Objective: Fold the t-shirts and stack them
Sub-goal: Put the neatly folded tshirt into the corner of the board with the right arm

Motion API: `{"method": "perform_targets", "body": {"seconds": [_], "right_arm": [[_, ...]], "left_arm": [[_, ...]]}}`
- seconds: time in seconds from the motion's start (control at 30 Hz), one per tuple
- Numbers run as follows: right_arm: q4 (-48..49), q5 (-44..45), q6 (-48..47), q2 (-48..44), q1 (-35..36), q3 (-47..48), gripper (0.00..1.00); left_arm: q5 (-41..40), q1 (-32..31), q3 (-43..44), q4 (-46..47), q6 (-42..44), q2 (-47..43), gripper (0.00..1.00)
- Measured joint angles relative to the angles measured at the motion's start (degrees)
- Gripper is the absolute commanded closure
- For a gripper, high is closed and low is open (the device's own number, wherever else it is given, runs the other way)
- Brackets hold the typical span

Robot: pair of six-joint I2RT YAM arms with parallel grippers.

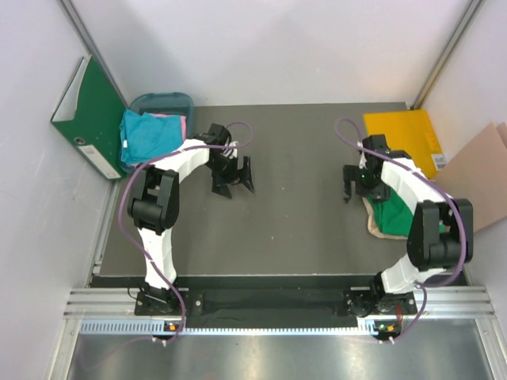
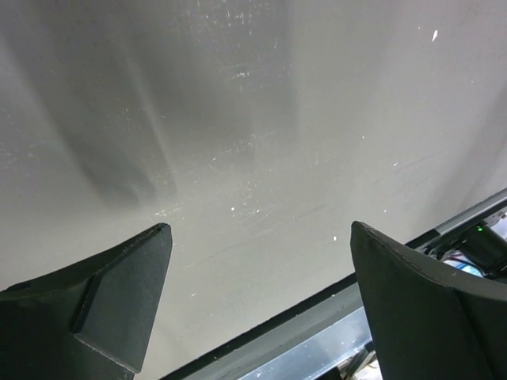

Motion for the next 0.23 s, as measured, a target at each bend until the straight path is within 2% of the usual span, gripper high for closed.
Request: {"method": "perform_targets", "body": {"seconds": [0.23], "right_arm": [[10.5, -10.8, -0.6, -10.2, 4.4, 0.0, 0.0]], "left_arm": [[-0.7, 0.1, 0.8, 0.0, 1.4, 0.0, 0.01]]}}
